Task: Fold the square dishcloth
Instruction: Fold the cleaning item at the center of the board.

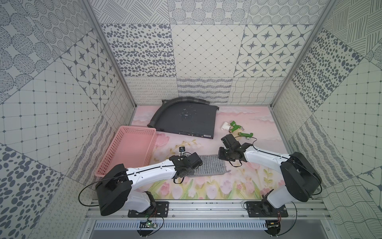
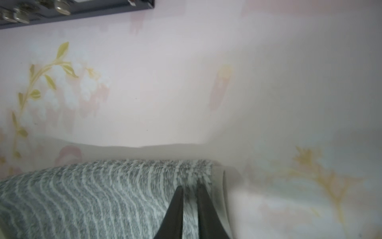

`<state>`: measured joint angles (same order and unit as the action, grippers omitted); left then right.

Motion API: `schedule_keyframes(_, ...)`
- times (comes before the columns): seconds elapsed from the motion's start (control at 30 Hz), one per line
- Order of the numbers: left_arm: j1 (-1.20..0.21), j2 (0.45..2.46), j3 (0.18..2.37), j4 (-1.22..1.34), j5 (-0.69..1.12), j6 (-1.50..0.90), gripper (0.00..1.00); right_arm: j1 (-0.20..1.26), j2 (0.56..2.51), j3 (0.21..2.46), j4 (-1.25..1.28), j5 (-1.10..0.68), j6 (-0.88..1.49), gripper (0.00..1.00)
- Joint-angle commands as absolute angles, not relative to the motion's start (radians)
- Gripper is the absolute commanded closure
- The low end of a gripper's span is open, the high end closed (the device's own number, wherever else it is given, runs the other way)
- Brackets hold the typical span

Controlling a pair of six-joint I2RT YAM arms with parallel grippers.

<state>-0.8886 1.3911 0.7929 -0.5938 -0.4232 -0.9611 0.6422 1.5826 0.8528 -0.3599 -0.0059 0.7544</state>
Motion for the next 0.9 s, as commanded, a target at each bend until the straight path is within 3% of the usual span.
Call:
schedule_keyframes(0.0, -0.884, 1.373, 0.804, -0.669, -0.475, -0.927, 1.0, 0.642, 1.618, 0.885, -0.33, 0.056, 0.752, 0.84)
schedule_keyframes(0.3, -0.883, 1.33, 0.808, -0.668, -0.471, -0.887, 1.0, 0.638, 1.682, 0.937, -0.33, 0.046, 0.719, 0.83)
schedule_keyframes(0.47, -0.884, 1.316, 0.825, -0.653, -0.443, -0.843, 1.0, 0.64, 1.597, 0.937, -0.334, 0.019, 0.701, 0.77)
schedule_keyframes(0.87, -0.914, 1.315, 0.924, -0.636, -0.36, -0.72, 1.0, 0.64, 1.436, 0.809, -0.376, -0.02, 0.799, 0.77)
